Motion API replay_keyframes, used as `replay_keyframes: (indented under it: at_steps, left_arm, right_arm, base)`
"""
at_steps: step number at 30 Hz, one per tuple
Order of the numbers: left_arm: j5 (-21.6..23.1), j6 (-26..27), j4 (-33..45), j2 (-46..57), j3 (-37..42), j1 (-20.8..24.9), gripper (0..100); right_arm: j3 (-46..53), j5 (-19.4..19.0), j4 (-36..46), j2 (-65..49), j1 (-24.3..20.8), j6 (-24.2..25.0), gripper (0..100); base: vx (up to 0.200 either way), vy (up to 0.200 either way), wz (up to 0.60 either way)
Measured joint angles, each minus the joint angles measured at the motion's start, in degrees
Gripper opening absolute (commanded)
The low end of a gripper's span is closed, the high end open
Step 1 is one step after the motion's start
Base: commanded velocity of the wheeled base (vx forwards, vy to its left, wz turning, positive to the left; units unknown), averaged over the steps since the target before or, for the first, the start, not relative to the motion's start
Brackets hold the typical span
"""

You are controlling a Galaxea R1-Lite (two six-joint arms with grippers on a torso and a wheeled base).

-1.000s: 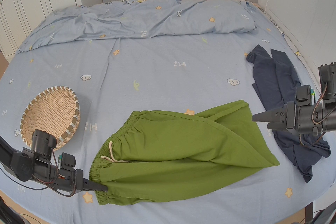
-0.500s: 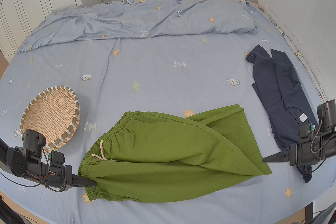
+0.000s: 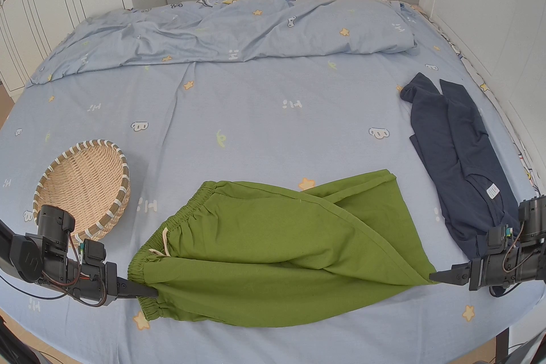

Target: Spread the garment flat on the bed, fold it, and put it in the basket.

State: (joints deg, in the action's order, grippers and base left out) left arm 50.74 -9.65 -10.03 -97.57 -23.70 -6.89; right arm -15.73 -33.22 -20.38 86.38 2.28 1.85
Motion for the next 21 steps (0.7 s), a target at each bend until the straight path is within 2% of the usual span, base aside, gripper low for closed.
replay_keyframes:
  at_steps: [13, 17, 21]
  left_arm:
    - [0.09, -0.06, 0.13, -1.10, -1.29, -0.66, 0]
    - [0.09, -0.09, 0.11, -1.21, -1.29, -0.71, 0]
    - [0.09, -0.06, 0.11, -1.24, -1.29, -0.77, 0]
  right_arm:
    - [12.09, -1.76, -30.44, 15.65, -5.23, -0.05, 100]
    - [13.97, -2.15, -36.79, 19.82, -5.86, 0.06, 100]
    - [14.57, -2.41, -39.72, 21.99, -6.18, 0.20, 100]
  base:
    - [0.000, 0.000, 0.00]
    - [0.000, 0.000, 0.00]
    - [0.000, 0.000, 0.00]
